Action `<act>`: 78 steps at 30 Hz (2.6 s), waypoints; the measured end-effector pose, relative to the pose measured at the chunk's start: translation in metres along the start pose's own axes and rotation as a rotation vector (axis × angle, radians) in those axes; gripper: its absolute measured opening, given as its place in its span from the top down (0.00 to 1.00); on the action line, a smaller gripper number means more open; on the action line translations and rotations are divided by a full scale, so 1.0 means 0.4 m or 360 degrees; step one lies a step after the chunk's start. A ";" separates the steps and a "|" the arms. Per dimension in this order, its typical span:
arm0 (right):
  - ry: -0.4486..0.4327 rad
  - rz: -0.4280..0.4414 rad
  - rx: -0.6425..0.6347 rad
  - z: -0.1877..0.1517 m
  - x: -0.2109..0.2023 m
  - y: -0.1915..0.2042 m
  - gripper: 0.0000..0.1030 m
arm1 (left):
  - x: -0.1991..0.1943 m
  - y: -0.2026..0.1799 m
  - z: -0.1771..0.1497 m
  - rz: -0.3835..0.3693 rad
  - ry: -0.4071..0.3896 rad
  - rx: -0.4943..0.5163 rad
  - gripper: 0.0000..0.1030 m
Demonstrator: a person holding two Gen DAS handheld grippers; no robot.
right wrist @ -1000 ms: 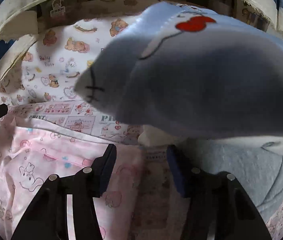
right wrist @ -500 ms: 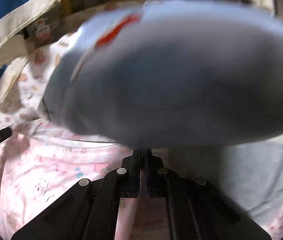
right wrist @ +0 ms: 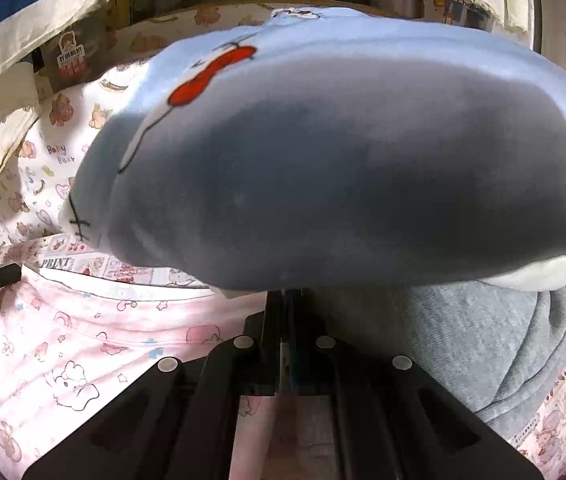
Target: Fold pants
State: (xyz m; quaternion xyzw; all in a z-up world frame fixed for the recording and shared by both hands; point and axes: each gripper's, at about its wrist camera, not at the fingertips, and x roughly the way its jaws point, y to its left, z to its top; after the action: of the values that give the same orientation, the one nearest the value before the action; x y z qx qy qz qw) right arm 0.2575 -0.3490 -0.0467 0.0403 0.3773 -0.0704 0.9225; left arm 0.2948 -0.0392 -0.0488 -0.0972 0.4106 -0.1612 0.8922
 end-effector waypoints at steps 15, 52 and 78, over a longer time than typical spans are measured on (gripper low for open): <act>0.0078 -0.0038 -0.0091 0.003 0.013 0.000 0.98 | 0.036 -0.005 0.021 0.0220 0.0080 0.0054 0.98; -0.0815 0.0118 -0.0116 -0.021 -0.286 0.029 0.01 | -0.208 -0.115 -0.035 0.0453 -0.0926 0.0372 0.00; -0.0753 0.0063 -0.0066 -0.018 -0.254 0.040 0.01 | -0.319 -0.064 -0.033 0.0489 -0.1020 0.0297 0.00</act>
State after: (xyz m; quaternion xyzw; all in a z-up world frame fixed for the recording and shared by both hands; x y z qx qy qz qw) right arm 0.1834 -0.3221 0.0199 0.0111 0.1511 -0.0519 0.9871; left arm 0.2015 -0.0165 0.0401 0.0019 0.1038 -0.0234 0.9943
